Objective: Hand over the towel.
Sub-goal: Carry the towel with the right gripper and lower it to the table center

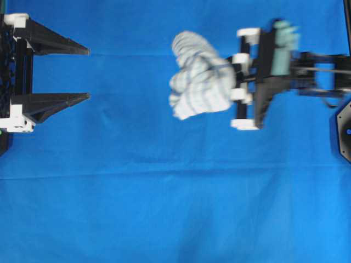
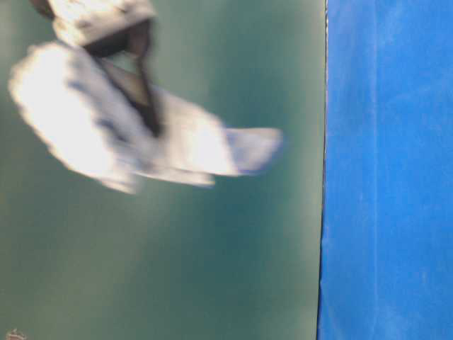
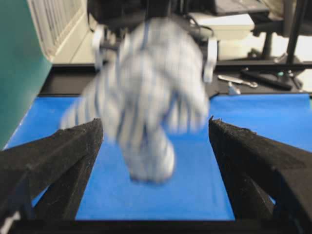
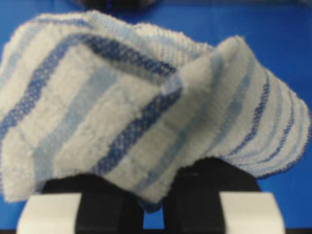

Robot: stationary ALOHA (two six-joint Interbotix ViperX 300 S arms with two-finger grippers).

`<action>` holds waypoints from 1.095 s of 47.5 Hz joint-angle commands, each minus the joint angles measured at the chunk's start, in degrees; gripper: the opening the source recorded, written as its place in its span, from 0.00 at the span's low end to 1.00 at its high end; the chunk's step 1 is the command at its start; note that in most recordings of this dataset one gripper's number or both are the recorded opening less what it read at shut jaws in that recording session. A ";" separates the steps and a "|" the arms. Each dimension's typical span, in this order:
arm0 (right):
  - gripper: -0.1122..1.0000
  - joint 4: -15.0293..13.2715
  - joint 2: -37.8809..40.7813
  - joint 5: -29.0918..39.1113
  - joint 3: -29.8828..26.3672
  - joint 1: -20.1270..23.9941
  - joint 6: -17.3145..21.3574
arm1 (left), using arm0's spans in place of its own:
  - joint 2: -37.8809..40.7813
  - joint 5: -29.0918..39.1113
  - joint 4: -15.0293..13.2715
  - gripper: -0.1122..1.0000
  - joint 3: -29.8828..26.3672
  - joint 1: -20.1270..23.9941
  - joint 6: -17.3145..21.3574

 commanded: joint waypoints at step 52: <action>0.18 0.09 28.30 7.91 -9.32 -1.49 0.09 | -0.09 -0.53 0.00 0.94 0.18 -0.09 0.00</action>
